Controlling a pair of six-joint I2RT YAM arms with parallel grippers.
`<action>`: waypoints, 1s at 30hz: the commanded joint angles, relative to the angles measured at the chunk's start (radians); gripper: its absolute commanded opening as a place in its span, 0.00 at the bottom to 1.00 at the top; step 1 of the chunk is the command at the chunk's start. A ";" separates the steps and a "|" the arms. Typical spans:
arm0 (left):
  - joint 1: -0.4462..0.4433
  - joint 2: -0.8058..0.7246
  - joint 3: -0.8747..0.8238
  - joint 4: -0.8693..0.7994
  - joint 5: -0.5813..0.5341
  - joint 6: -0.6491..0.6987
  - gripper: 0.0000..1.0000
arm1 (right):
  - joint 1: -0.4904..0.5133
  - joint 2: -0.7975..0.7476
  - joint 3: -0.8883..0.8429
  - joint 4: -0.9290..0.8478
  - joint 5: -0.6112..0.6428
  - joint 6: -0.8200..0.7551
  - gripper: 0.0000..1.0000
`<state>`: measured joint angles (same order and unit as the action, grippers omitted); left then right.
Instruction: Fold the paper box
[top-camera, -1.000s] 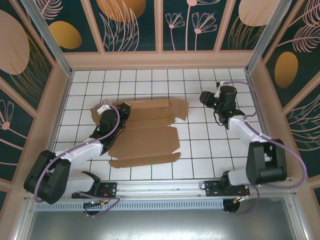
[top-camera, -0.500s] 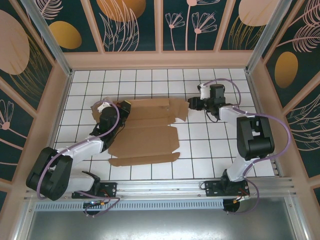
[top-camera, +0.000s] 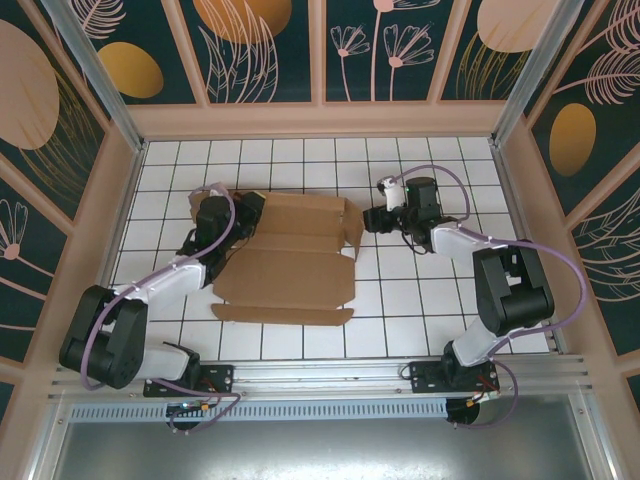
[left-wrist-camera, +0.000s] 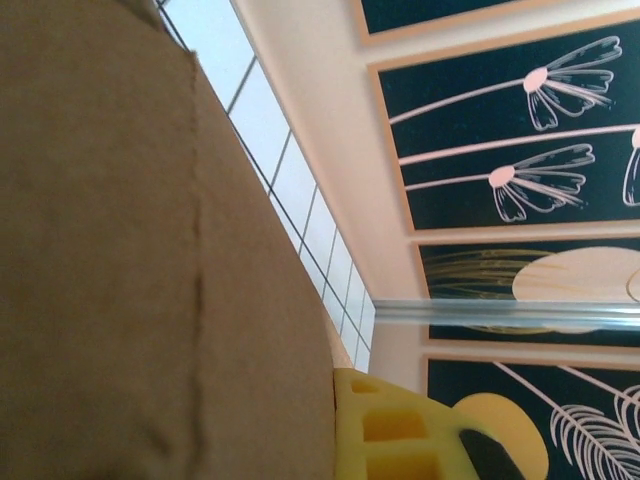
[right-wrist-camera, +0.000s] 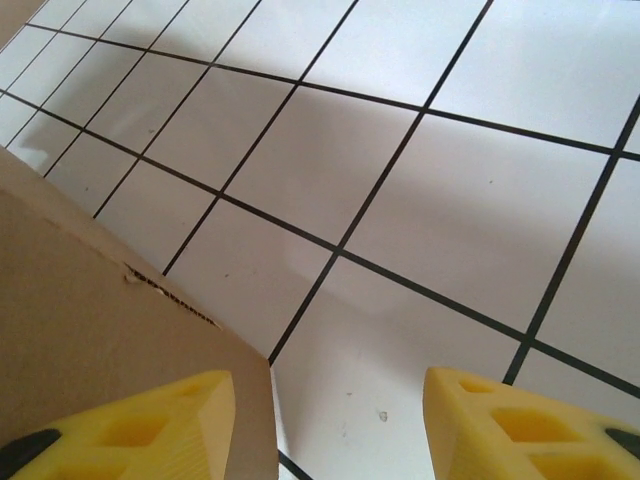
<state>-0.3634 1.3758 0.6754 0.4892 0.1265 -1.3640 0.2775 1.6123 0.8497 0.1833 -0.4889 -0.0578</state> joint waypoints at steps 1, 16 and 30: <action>0.014 0.028 0.127 -0.250 0.100 0.043 0.00 | -0.018 -0.036 -0.019 0.036 -0.001 -0.039 0.53; 0.025 0.066 0.026 0.002 0.125 0.067 0.00 | 0.034 -0.088 -0.068 -0.043 0.158 0.002 0.54; 0.035 0.109 0.084 -0.021 0.132 0.070 0.00 | 0.064 -0.137 0.025 -0.274 0.195 0.035 0.56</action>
<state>-0.3344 1.4693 0.7284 0.4698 0.2447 -1.3102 0.3256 1.4963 0.8173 -0.0273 -0.2852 -0.0223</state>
